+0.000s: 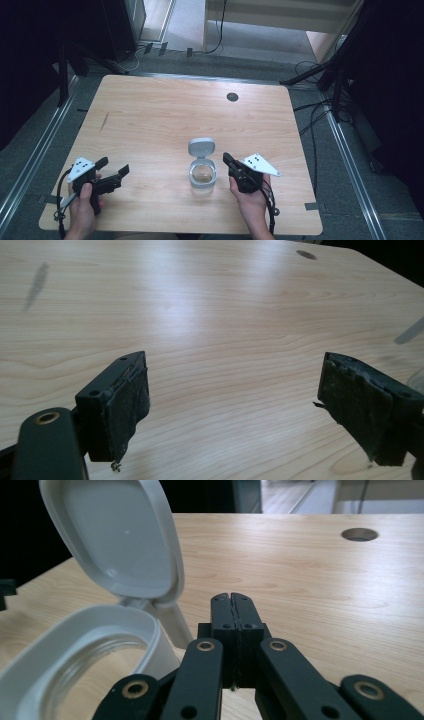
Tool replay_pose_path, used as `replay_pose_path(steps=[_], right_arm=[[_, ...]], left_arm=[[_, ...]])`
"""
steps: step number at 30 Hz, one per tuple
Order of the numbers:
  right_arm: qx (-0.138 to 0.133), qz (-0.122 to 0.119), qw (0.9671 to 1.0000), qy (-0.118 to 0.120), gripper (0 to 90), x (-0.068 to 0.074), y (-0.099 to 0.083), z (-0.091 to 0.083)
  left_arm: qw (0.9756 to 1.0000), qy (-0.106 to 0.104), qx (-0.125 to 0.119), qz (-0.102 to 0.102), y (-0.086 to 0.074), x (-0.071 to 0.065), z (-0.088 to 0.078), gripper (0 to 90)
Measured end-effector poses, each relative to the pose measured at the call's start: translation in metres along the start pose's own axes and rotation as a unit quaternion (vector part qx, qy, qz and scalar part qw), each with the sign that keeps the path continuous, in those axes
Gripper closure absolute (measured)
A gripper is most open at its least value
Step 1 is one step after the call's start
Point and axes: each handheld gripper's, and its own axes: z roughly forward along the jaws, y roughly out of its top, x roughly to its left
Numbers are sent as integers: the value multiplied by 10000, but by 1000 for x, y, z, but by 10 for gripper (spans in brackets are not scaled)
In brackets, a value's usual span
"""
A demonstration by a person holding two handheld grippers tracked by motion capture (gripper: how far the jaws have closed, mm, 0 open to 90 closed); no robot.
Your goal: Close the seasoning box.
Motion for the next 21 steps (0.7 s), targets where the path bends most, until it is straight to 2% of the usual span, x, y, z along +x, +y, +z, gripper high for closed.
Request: replay_pose_path(steps=[3,6,7,11,13,18,19,20,21], right_arm=[[4,-58,10000,48,900,-3,10,1],[20,-104,9999,60,900,-5,17,6],[46,-106,9999,82,900,-6,23,10],[68,-149,9998,122,900,-7,32,18],[74,-169,9997,145,900,-7,40,26],[104,-135,9994,310,900,-5,49,34],[75,-123,9989,455,900,-4,53,36],[75,-123,9989,455,900,-4,53,36],[36,-123,9982,592,900,-2,55,36]], left_arm=[[9997,209,81,6,-5,14,-4,138],[9997,159,38,-178,-8,21,-7,139],[9997,159,28,-193,-8,20,-7,139],[9997,213,106,-1,-10,14,-1,139],[9996,250,144,33,-10,12,0,139],[9997,206,151,-51,-10,14,0,139],[9997,191,153,-56,-10,15,0,139],[9997,190,143,-44,-10,15,0,139],[9997,185,141,-44,-10,14,0,140]])
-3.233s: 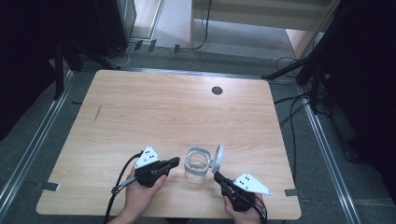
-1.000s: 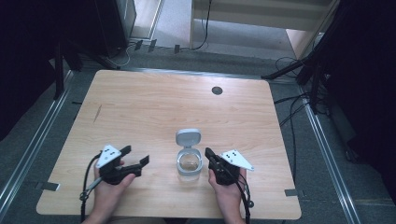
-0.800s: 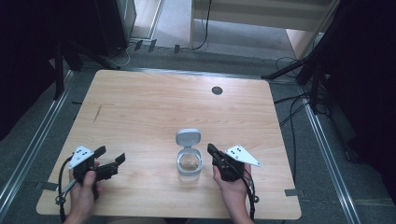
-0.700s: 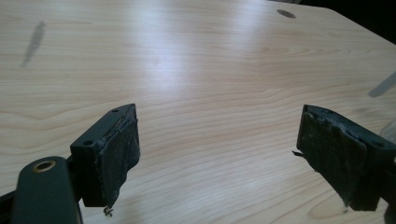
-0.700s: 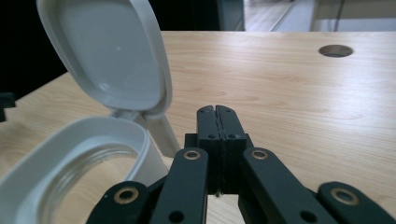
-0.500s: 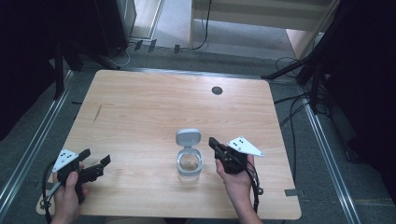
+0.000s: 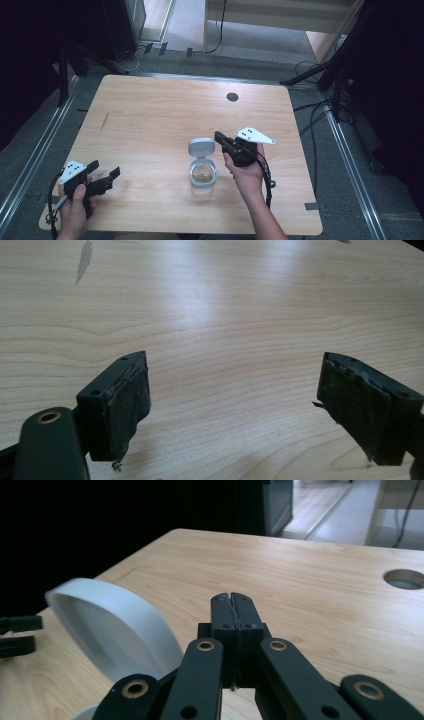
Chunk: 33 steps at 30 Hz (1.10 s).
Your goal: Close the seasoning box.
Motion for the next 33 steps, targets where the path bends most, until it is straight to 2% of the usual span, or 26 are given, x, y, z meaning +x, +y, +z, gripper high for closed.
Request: replay_pose_path(steps=[5,8,11,14,15,16,18,19,20,21,22,23,25,26,27,28,30,31,33], right_arm=[[22,-175,9995,248,900,6,1,-5],[5,-302,9987,410,900,14,-1,-16],[5,-325,9987,396,900,15,-4,-21],[2,-357,9990,262,900,14,-8,-27],[-21,-323,9994,153,879,10,-11,-31],[-21,-323,9994,153,879,10,-11,-31],[-92,-279,9996,24,778,5,-14,-35],[-128,-283,9995,-50,683,2,-15,-37],[-107,-241,9995,-150,519,-3,-16,-39],[-83,-238,9993,-267,456,-5,-17,-41],[-83,-238,9993,-267,456,-5,-17,-41],[-142,-270,9983,-506,367,-12,-20,-45],[-157,-233,9980,-560,335,-15,-21,-47],[-208,-144,9977,-634,282,-23,-24,-51],[-215,-154,9975,-659,263,-26,-25,-53],[-215,-154,9975,-659,263,-26,-25,-53],[-193,-82,9961,-856,255,-36,-29,-60],[-193,-82,9961,-856,255,-36,-29,-60],[-187,-51,9946,-1015,252,-45,-35,-69]], left_arm=[[10000,-30,18,0,0,0,0,140],[10000,-30,14,-9,0,0,0,140],[10000,-17,10,-11,0,0,0,140],[10000,-11,36,22,0,0,1,140],[10000,-11,36,25,0,0,1,140],[10000,-5,39,31,0,0,1,140],[10000,1,39,25,0,0,1,140],[10000,0,42,20,0,0,1,140],[10000,0,43,14,0,0,1,140],[10000,1,43,14,0,0,1,140],[10000,3,43,15,0,0,1,140],[10000,6,46,14,0,0,1,140],[10000,11,43,16,0,0,1,140],[10000,13,43,23,0,0,1,140],[10000,13,42,22,0,0,1,140],[10000,12,42,27,0,0,1,140],[10000,17,39,27,0,0,1,140],[10000,19,40,27,0,0,1,140],[10000,19,42,28,0,0,1,140]])
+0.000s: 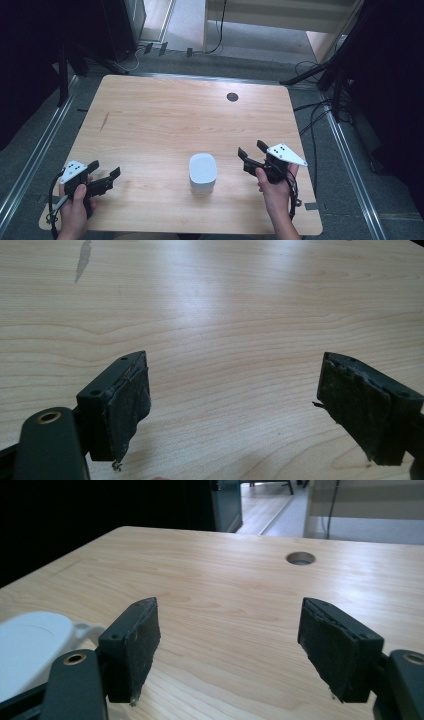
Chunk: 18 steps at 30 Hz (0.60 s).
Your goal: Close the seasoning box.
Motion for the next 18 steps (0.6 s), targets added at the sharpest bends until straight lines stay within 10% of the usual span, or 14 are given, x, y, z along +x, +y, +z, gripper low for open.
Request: replay_pose_path(steps=[18], right_arm=[[232,273,9972,-662,260,-57,-42,-47]], left_arm=[[10000,23,32,1,0,0,1,140]])
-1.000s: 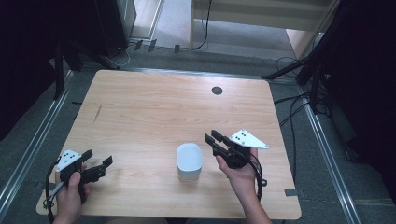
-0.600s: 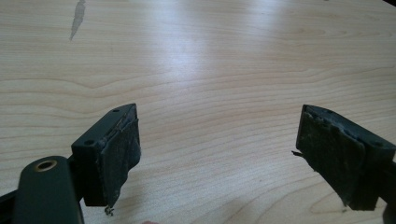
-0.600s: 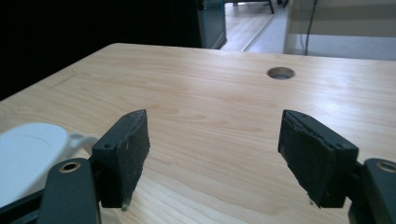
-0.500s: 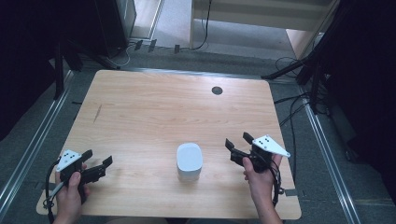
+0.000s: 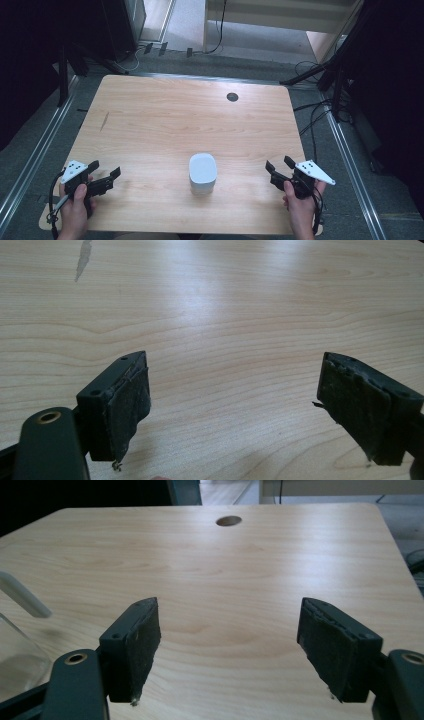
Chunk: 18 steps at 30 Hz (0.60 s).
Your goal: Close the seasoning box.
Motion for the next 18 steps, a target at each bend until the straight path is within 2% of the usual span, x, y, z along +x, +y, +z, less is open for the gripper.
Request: replay_pose_path(steps=[4,9,18], right_arm=[[85,16,9999,-109,260,-9,-11,-6],[152,177,9994,-271,264,-26,-26,-19],[248,322,9978,-532,274,-47,-47,-39]], left_arm=[[10000,2,0,-1,0,0,0,140],[10000,3,3,1,0,0,0,140],[10000,5,18,9,0,0,0,140]])
